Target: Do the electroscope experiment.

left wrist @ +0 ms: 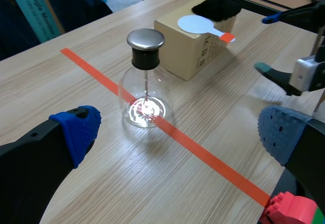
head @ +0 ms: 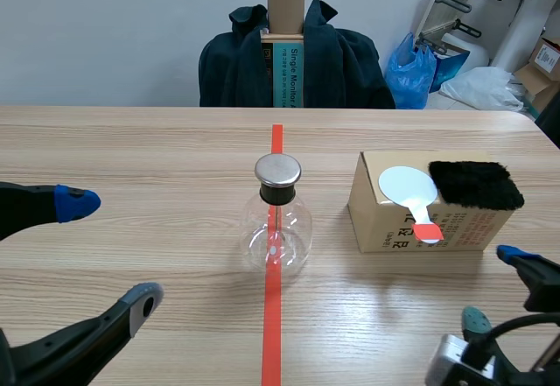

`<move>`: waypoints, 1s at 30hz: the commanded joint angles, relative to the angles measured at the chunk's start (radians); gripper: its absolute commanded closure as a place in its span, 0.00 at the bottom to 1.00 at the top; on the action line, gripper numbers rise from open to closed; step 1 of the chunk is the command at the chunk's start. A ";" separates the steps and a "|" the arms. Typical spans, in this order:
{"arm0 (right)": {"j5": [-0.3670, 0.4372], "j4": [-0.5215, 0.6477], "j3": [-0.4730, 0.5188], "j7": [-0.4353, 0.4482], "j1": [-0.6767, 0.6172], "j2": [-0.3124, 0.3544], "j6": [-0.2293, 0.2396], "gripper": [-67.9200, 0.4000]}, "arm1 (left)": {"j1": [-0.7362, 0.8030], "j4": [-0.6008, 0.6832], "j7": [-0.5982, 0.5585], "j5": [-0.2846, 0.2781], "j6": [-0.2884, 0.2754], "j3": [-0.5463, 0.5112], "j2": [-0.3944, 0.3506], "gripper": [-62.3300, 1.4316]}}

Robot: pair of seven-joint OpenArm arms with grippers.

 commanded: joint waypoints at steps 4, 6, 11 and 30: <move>0.224 0.077 0.008 0.021 -0.013 0.134 -0.058 0.21 | -0.003 0.004 -0.014 -0.008 -0.006 -0.005 0.008 0.00; 0.372 0.128 0.008 0.048 -0.015 0.197 -0.058 0.21 | -0.005 0.004 -0.014 -0.008 -0.006 -0.005 0.008 0.00; 0.725 0.315 0.040 0.080 -0.012 0.367 -0.057 0.21 | -0.006 0.004 -0.013 -0.007 -0.006 -0.008 0.008 0.00; 1.675 0.658 0.284 0.074 0.137 0.528 0.613 0.21 | -0.006 0.004 -0.013 -0.007 -0.006 -0.008 0.008 0.00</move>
